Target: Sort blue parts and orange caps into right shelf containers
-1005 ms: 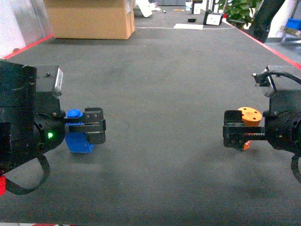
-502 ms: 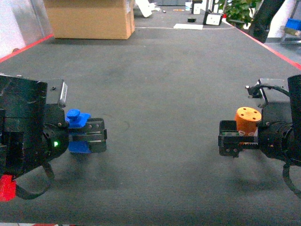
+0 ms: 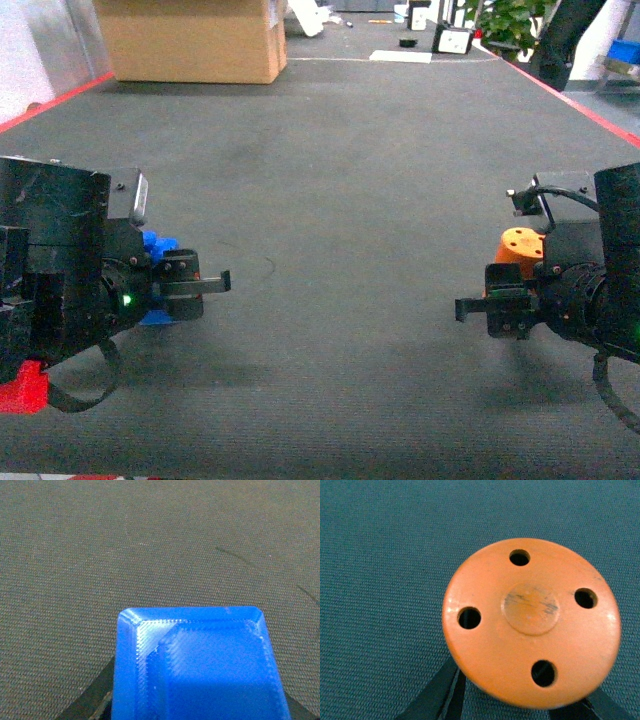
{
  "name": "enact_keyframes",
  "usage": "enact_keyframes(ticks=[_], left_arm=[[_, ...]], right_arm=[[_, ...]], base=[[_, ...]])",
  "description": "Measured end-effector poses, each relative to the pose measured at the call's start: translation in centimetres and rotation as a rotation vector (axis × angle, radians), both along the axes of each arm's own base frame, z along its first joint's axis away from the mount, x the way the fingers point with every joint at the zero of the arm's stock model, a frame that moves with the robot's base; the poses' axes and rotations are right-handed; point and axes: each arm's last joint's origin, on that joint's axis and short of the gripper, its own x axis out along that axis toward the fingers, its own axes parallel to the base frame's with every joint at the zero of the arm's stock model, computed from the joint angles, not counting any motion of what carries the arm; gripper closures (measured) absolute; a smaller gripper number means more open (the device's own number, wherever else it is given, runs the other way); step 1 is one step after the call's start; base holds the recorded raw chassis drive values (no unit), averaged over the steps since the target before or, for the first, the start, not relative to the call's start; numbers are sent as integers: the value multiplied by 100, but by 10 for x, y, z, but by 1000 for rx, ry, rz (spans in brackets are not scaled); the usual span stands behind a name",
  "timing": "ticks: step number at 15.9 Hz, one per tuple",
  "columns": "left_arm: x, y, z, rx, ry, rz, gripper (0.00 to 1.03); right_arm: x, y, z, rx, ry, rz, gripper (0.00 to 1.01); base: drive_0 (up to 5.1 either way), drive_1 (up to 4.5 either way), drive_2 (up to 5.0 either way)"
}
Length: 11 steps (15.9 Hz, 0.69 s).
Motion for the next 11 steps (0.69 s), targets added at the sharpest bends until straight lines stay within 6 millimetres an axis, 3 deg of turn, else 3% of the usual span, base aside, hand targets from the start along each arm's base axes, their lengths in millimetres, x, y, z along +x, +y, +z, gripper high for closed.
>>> enact_keyframes(ticks=[3, 6, 9, 10, 11], left_arm=[[-1, -1, 4, 4, -14, -6, 59], [-14, 2, 34, 17, -133, 28, 59], [-19, 1, 46, 21, -173, 36, 59], [-24, 2, 58, 24, -223, 45, 59], [-61, -4, 117, 91, -471, 57, 59]], right_arm=[[-4, -1, 6, 12, -29, 8, 62], [-17, -4, 38, 43, -182, -17, 62], [-21, -5, 47, 48, -223, -25, 62], [-27, -7, 57, 54, -264, -34, 62], [-63, -17, 100, 26, -433, -60, 62]], base=[[0, 0, 0], [0, 0, 0], [0, 0, 0], [0, 0, 0], [0, 0, 0]])
